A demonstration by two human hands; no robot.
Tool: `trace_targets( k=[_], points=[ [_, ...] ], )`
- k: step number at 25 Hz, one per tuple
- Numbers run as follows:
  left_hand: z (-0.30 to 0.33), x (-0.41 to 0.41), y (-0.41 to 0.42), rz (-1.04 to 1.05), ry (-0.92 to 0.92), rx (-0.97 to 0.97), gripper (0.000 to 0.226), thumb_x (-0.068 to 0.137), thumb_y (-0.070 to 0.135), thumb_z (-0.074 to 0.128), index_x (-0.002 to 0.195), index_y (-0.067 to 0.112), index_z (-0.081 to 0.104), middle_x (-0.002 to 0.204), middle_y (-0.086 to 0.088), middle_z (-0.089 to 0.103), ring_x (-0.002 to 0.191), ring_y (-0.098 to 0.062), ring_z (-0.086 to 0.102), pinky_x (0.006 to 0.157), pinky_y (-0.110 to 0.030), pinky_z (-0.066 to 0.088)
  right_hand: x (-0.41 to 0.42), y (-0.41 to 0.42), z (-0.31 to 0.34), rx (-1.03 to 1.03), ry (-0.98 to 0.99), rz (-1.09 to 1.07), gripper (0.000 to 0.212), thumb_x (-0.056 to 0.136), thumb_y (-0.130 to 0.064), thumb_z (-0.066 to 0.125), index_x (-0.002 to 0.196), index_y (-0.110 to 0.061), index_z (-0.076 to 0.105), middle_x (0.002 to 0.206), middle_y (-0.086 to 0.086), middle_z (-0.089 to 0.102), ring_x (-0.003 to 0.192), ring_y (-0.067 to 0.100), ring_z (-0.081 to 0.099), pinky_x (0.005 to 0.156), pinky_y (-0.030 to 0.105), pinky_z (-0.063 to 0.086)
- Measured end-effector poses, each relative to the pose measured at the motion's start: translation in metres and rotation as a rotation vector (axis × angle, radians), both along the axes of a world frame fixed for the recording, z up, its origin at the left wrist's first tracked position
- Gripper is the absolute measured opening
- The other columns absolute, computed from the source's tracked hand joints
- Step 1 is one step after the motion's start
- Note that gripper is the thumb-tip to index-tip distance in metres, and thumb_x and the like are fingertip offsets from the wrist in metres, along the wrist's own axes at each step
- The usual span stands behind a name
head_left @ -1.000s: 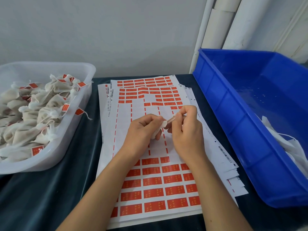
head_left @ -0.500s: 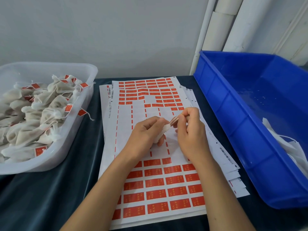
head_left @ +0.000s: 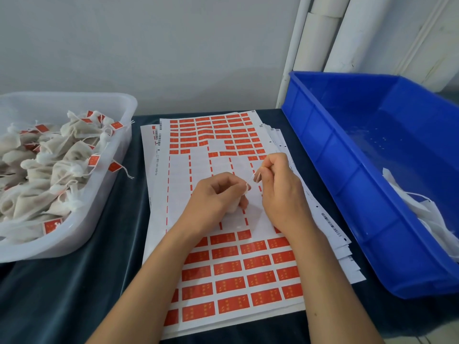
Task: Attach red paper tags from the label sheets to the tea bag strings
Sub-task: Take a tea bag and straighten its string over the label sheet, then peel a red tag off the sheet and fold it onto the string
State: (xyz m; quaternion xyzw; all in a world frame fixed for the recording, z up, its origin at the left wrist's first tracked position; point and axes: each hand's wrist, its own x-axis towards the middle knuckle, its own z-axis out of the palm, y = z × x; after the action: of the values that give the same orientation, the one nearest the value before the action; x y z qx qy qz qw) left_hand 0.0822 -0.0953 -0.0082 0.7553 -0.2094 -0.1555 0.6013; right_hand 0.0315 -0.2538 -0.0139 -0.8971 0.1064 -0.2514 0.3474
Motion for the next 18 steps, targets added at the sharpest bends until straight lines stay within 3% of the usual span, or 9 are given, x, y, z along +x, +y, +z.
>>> trace_targets(
  k=[5, 9, 12, 15, 18],
  points=[
    [0.002, -0.002, -0.002, 0.027, -0.024, -0.05, 0.014, 0.1, 0.03, 0.068, 0.089, 0.024, 0.074, 0.084, 0.013, 0.077, 0.083, -0.004, 0.073, 0.064, -0.007, 0.052, -0.002, -0.013, 0.014, 0.112, -0.004, -0.039, 0.011, 0.108, -0.041, 0.046, 0.117, -0.047, 0.049, 0.111, -0.026, 0.064, 0.1, -0.011, 0.06, 0.069, 0.004, 0.039],
    [0.002, -0.002, -0.002, 0.054, -0.02, -0.078, 0.015, 0.099, 0.029, 0.068, 0.088, 0.025, 0.077, 0.088, 0.017, 0.077, 0.084, 0.001, 0.071, 0.063, -0.005, 0.05, -0.018, -0.021, 0.02, 0.018, 0.273, -0.168, 0.01, 0.106, -0.041, 0.052, 0.115, -0.038, 0.055, 0.121, -0.011, 0.065, 0.092, 0.002, 0.059, 0.07, 0.013, 0.04],
    [0.0, -0.003, -0.005, 0.088, -0.013, -0.093, 0.014, 0.099, 0.03, 0.068, 0.089, 0.025, 0.077, 0.086, 0.018, 0.076, 0.085, 0.002, 0.07, 0.061, -0.005, 0.049, -0.052, -0.005, 0.009, -0.19, 0.45, -0.352, 0.036, 0.099, -0.057, 0.052, 0.121, -0.03, 0.059, 0.122, -0.006, 0.059, 0.102, 0.008, 0.053, 0.082, 0.026, 0.049],
    [-0.003, -0.005, -0.007, 0.099, -0.036, -0.068, 0.013, 0.1, 0.031, 0.067, 0.09, 0.027, 0.075, 0.087, 0.019, 0.076, 0.087, 0.002, 0.07, 0.065, -0.004, 0.049, -0.076, 0.025, 0.001, -0.313, 0.529, -0.445, 0.058, 0.094, -0.071, 0.047, 0.131, -0.028, 0.055, 0.13, -0.006, 0.054, 0.114, 0.012, 0.052, 0.093, 0.033, 0.052],
    [-0.006, -0.008, -0.01, 0.122, -0.056, -0.056, 0.013, 0.1, 0.032, 0.068, 0.089, 0.03, 0.075, 0.087, 0.022, 0.075, 0.088, 0.002, 0.07, 0.066, -0.004, 0.05, -0.078, 0.042, -0.004, -0.323, 0.531, -0.445, 0.063, 0.096, -0.071, 0.041, 0.136, -0.025, 0.052, 0.133, -0.006, 0.052, 0.12, 0.012, 0.051, 0.097, 0.03, 0.05]
  ],
)
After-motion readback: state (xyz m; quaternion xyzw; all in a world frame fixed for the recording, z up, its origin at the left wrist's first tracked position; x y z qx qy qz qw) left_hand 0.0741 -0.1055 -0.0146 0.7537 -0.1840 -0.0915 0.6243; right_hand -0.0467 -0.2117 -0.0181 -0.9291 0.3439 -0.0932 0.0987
